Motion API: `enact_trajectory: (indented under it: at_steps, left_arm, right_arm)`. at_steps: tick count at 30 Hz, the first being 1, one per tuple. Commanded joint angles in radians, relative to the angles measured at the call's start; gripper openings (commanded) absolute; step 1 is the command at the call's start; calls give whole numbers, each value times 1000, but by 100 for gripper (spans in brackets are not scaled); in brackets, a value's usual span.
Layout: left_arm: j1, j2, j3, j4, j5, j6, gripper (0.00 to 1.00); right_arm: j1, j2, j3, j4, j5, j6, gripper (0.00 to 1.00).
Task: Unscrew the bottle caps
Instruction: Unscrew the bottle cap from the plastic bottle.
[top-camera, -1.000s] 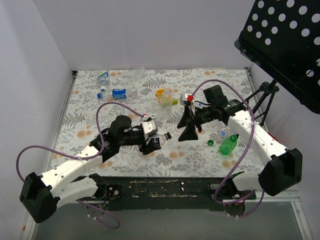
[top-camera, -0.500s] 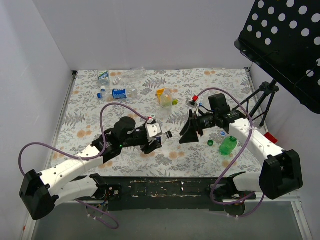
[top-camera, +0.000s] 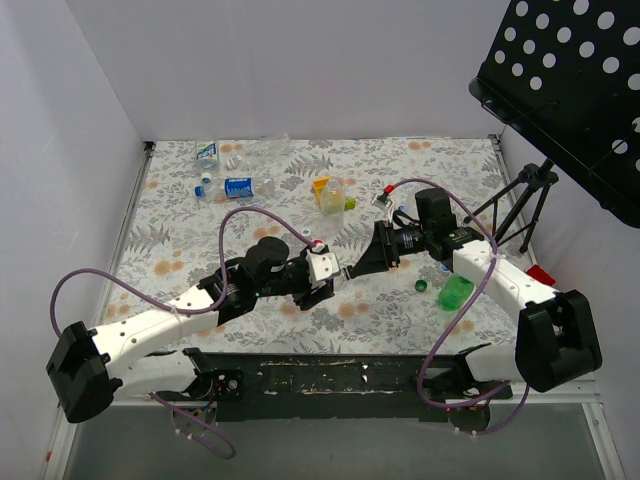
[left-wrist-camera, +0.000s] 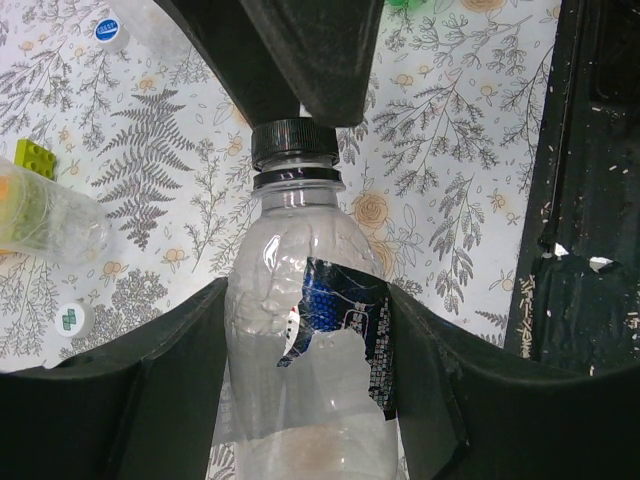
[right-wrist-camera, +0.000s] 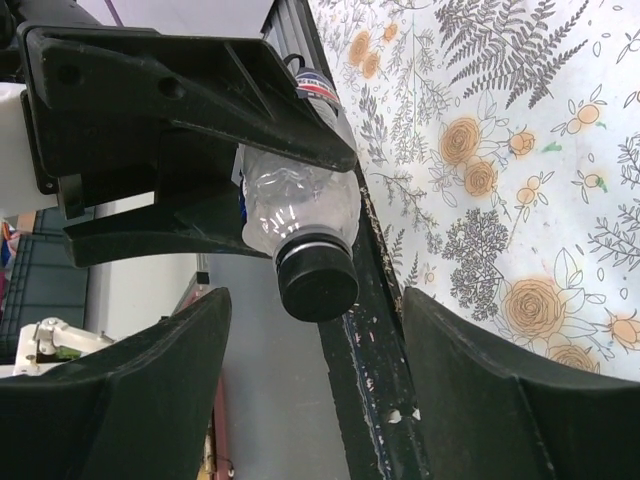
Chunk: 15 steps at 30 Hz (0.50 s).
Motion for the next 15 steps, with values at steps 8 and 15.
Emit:
enact_trajectory:
  at_steps: [8, 15]
  left_arm:
    - [-23, 22, 46, 50, -31, 10, 0]
    - [-25, 7, 29, 59, -45, 7, 0]
  right_arm:
    - [16, 23, -11, 75, -37, 78, 49]
    - [24, 19, -14, 98, -80, 70, 13]
